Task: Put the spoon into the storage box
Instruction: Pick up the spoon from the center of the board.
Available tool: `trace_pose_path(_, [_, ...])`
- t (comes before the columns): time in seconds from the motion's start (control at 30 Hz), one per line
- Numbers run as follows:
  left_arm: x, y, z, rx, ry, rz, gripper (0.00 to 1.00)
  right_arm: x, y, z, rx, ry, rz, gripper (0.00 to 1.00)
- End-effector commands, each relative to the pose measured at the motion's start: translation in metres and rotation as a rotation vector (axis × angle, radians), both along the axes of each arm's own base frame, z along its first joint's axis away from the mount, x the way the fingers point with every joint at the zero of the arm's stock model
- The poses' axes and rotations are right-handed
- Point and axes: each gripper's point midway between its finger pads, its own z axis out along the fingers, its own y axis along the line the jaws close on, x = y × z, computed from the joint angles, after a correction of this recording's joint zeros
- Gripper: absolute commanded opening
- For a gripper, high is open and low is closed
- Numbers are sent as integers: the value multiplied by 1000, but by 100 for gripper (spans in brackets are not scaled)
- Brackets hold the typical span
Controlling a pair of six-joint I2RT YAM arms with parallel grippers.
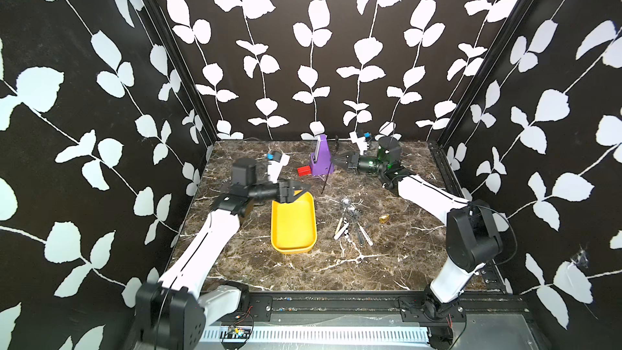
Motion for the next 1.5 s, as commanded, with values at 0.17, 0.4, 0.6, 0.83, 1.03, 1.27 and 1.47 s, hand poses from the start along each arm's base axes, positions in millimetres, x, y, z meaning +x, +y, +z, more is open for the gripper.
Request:
trace_pose_path(0.17, [10,-41,19,-41,-52,-139,67,-38,21,52,85,-211,182,0])
trace_pose_path(0.4, [13,-50,22,-94,-41,-166,56,-53,25,40,88,-215,235,0])
trace_pose_path(0.6, [16,-54,29,-151,-43,-174,46,-59,26,34,91,-208,265,0])
trace_pose_path(0.83, [16,-54,29,-142,-44,-170,24,-59,27,29,89,-202,275,0])
trace_pose_path(1.03, [22,-52,21,-120,-26,-128,0,-61,29,21,83,-181,286,0])
trace_pose_path(1.27, [24,-42,6,-51,-11,-48,0,-61,28,13,55,-166,274,32])
trace_pose_path(1.47, [12,-14,-43,156,75,73,0,-50,7,-8,-68,-171,166,52])
